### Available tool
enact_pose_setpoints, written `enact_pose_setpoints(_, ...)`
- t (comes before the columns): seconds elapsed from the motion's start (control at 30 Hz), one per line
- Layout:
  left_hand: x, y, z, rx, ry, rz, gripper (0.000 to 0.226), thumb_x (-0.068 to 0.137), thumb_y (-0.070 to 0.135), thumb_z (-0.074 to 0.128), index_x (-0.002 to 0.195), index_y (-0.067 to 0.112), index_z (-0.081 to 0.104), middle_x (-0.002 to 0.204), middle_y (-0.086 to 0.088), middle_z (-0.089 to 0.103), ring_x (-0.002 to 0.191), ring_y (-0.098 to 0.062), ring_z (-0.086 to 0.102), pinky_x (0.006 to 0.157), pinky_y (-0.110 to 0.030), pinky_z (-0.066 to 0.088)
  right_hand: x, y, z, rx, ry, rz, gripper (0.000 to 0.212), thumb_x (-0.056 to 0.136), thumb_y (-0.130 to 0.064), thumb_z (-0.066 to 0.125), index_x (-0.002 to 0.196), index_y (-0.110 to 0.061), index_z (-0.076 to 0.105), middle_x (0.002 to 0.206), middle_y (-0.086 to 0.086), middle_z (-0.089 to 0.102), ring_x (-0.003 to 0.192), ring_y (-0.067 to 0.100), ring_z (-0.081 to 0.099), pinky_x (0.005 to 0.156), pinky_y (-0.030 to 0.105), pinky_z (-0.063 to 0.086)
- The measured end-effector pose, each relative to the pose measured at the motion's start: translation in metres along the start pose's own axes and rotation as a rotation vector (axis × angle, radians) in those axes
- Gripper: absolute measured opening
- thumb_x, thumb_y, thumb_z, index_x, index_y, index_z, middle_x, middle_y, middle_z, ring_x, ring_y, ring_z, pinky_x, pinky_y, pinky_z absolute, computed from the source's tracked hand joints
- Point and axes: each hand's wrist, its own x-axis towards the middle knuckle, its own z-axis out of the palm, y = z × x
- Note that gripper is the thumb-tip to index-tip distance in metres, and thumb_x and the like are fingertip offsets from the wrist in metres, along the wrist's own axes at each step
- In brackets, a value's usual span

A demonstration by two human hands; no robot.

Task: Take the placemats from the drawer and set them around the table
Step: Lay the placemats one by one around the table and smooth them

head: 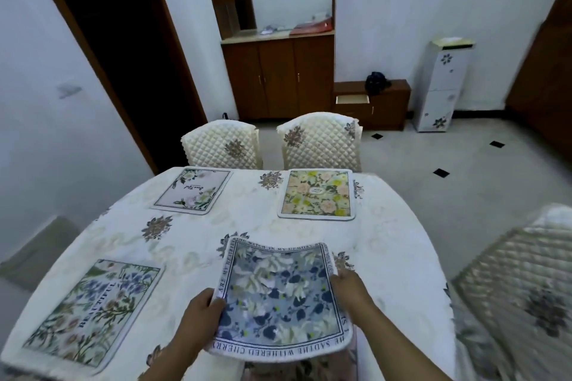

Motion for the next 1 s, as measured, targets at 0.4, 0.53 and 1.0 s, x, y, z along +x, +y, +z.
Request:
enact_pose_setpoints(0.4,-0.021,0.052,0.074,0.138,-0.002,0.205,0.035,0.096,0.024,0.050,0.066,0.013,0.035,0.062,-0.010,0.039,0.056,-0.020,0.037,0.056,-0.033,0.026,-0.052,0.033,-0.096,-0.325,0.410,-0.149,0.036,0.098,-0.026,0.045,0.066,-0.019,0.030,0.063,-0.001,0.039,0.056,0.015,0.035,0.049,0.031,0.023)
enact_pose_setpoints(0.53,-0.050,0.070,0.117,0.111,-0.070,0.208,0.029,0.095,0.026,0.050,0.071,0.011,0.044,0.069,-0.013,0.052,0.060,-0.021,0.047,0.056,-0.034,0.034,-0.064,0.062,-0.146,-0.403,0.493,-0.147,0.034,0.100,-0.032,0.042,0.072,-0.014,0.041,0.063,0.001,0.044,0.058,0.017,0.042,0.051,0.033,0.026)
enact_pose_setpoints(1.0,-0.123,0.150,0.302,0.115,0.145,0.214,0.030,0.094,0.023,0.051,0.069,0.013,0.037,0.067,-0.010,0.046,0.060,-0.020,0.043,0.056,-0.033,0.031,0.007,0.109,-0.359,-0.405,0.348,-0.316,0.036,0.099,-0.037,0.045,0.067,-0.021,0.038,0.064,-0.001,0.047,0.055,0.012,0.043,0.046,0.028,0.026)
